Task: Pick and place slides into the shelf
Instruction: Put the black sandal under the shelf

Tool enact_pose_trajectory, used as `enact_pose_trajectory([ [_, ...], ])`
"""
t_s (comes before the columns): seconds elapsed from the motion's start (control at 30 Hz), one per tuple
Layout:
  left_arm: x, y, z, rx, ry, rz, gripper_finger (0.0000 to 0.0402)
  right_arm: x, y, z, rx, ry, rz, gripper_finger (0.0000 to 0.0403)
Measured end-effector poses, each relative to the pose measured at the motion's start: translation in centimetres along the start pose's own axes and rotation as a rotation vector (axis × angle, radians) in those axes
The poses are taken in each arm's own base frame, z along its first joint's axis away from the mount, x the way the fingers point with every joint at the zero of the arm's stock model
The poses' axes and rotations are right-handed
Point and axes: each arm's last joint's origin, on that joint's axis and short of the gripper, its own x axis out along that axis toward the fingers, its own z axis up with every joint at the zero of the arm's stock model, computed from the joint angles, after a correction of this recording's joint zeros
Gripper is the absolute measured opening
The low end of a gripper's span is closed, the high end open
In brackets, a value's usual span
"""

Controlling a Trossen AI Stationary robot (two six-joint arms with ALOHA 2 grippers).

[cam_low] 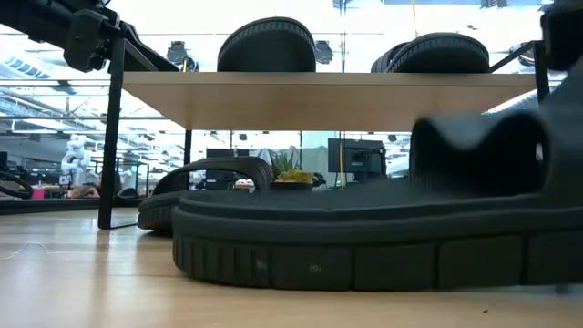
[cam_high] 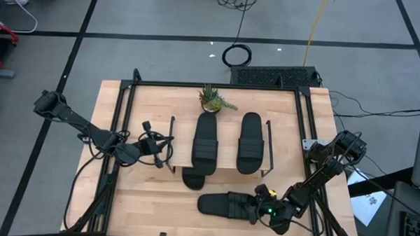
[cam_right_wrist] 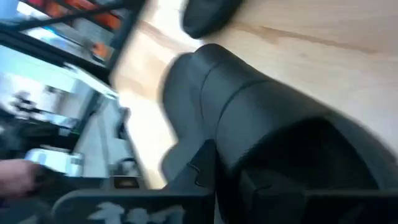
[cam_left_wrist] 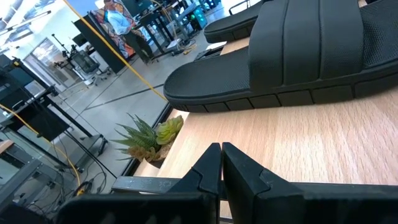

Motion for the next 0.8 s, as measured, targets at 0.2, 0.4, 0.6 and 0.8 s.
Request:
enact_pose_trajectory([
  [0.2, 0.0, 0.0, 0.0, -0.003, 0.0, 0.0, 0.0024, -2.1, 1.1, -1.7, -0.012, -0.081, 0.085, 0.0004],
  [0.4, 0.0, 0.0, 0.1, -0.01, -0.004, -0.001, 0.0024, -4.2, 1.7, -2.9, 0.019, -0.175, 0.087, 0.0003],
  [0.6, 0.0, 0.0, 0.1, -0.013, -0.005, -0.001, 0.0024, -3.2, 0.9, -3.7, 0.111, -0.218, 0.074, 0.0001],
  [0.8, 0.0, 0.0, 0.1, -0.021, -0.009, -0.002, 0.0024, -0.8, -0.8, -4.9, 0.213, -0.234, 0.029, 0.0001],
])
